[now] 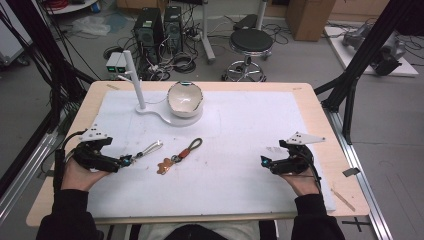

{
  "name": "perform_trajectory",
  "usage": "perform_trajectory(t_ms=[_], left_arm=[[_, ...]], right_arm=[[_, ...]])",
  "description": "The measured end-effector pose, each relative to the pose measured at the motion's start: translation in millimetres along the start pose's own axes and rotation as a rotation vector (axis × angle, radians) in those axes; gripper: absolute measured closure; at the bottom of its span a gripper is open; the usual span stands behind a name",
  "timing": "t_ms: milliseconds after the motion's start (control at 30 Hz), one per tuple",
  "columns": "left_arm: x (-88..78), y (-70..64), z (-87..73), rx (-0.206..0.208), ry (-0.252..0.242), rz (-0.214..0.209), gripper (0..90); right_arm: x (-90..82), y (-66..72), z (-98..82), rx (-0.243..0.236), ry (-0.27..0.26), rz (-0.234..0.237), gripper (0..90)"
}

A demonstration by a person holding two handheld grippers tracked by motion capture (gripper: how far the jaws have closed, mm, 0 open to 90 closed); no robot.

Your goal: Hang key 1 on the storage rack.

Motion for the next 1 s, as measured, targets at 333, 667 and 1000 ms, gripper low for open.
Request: perform_trajectory(t_ms=[333, 667, 1000], left_arm=[[24.1, -15.2, 20.8, 0.060, 0.050, -0.048, 1.8], [49.8, -28.0, 35.3, 0.108, 0.100, -0.096, 1.8], [72.8, -38.5, 45.6, 0.130, 0.118, -0.132, 2.7]], right_arm=[[-0.6, -0.7, 0.7, -0.003, -0.004, 0.000, 0.7], [-1.7, -0.6, 0.9, -0.002, -0.008, 0.001, 0.7], [-1.9, -1.8, 0.6, -0.001, -0.009, -0.002, 0.7]])
Point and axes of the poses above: each handheld gripper's, and its own axes: x roughly forward along the jaws, z roughly out of its top, y roughly to its left, the point moved 8 cm from there along x, roughly forward along the jaws, and after that the axes turned 14 degrees about x, right-handed, at the moved point
